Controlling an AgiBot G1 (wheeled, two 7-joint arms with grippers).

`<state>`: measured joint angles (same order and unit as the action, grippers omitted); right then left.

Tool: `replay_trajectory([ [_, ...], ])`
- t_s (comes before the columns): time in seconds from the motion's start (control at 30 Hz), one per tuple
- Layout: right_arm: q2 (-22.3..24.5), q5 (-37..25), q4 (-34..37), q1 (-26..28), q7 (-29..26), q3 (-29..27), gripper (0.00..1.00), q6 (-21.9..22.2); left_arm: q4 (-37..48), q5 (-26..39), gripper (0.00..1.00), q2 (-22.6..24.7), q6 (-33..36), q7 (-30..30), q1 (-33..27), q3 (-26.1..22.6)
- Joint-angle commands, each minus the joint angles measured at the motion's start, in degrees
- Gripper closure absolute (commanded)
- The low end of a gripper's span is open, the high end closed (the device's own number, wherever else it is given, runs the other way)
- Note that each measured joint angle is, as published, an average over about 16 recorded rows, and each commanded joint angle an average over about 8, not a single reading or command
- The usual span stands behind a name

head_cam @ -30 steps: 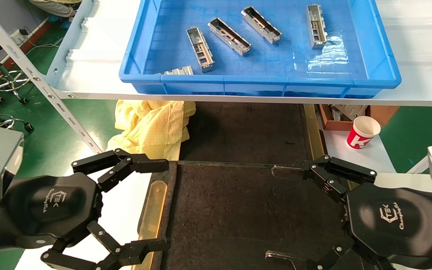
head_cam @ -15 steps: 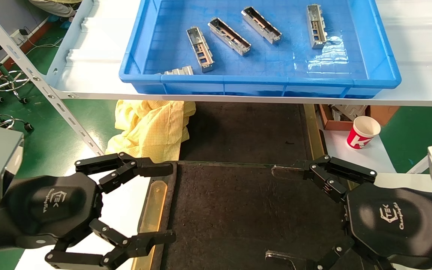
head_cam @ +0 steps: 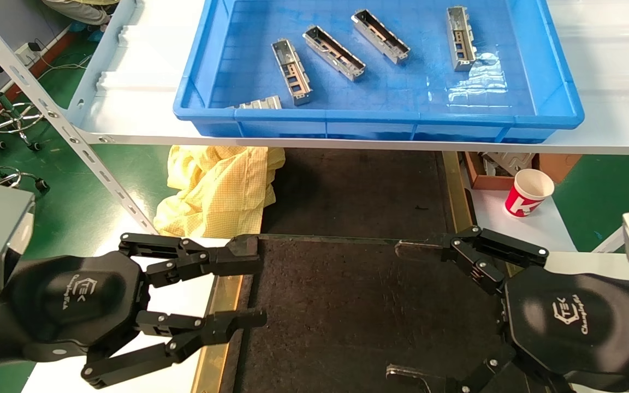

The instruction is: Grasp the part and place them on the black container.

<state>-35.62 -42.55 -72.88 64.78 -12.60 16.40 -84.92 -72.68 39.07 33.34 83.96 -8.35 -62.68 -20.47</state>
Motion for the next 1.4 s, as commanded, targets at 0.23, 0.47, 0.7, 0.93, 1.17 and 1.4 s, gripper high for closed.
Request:
replay_trajectory([
  [0.23, -2.25, -4.15, 2.72, 11.14, -5.67, 1.79, 0.0, 2.41, 0.01, 0.0, 1.0, 0.0, 0.01, 0.01, -0.01, -0.01],
  [0.47, -7.28, -14.72, 12.25, 26.07, -8.26, 6.21, 0.0, 4.6, 0.01, -0.01, 1.0, 0.0, 0.01, 0.01, -0.01, -0.01],
  [0.7, -14.2, -25.15, 28.67, 38.2, -4.86, 10.79, 0.0, 6.73, 0.01, -0.01, 1.0, 0.0, 0.0, 0.01, -0.01, -0.02],
  [0.93, -22.63, -33.96, 44.96, 47.2, 3.03, 14.92, 0.0, 12.49, 0.01, -0.01, 1.0, 0.0, 0.0, 0.01, -0.01, -0.02],
  [1.17, -30.72, -40.56, 56.67, 51.73, 9.98, 17.95, 0.0, 23.09, 0.01, -0.02, 1.0, -0.01, 0.0, 0.02, -0.02, -0.03],
  [1.4, -35.64, -41.96, 64.22, 52.7, 14.81, 18.69, 0.0, 27.84, 0.01, -0.02, 1.0, -0.01, 0.0, 0.02, -0.02, -0.03],
])
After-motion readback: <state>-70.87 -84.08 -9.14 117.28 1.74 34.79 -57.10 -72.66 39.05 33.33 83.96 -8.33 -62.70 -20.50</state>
